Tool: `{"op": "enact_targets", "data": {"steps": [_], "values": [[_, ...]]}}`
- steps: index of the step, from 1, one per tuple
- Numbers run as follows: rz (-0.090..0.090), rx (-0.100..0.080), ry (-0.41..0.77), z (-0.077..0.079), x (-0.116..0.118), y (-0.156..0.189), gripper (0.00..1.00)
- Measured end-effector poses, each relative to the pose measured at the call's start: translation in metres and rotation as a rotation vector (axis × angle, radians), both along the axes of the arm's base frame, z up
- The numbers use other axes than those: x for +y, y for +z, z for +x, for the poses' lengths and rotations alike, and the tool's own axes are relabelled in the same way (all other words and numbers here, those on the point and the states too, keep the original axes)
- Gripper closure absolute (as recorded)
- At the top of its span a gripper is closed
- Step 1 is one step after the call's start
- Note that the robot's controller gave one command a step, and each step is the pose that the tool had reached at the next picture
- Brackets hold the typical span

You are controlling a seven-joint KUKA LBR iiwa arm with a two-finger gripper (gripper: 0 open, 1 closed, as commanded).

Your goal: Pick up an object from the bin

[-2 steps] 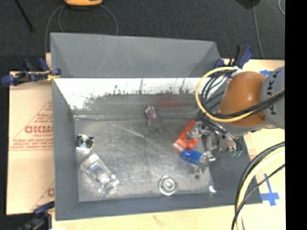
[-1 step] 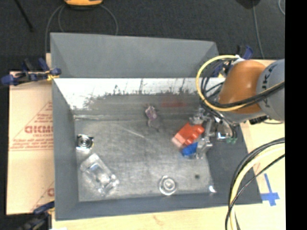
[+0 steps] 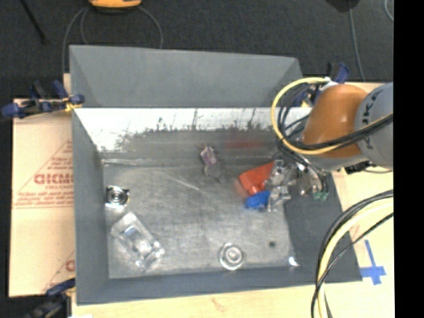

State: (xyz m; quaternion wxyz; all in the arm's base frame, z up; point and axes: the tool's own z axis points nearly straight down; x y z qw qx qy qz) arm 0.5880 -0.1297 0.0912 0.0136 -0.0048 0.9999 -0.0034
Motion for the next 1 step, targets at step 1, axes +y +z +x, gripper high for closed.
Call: {"op": "enact_targets", "data": {"steps": [1], "values": [[0.002,0.014,0.039,0.0036,0.0181,0.1561,1.0]]}}
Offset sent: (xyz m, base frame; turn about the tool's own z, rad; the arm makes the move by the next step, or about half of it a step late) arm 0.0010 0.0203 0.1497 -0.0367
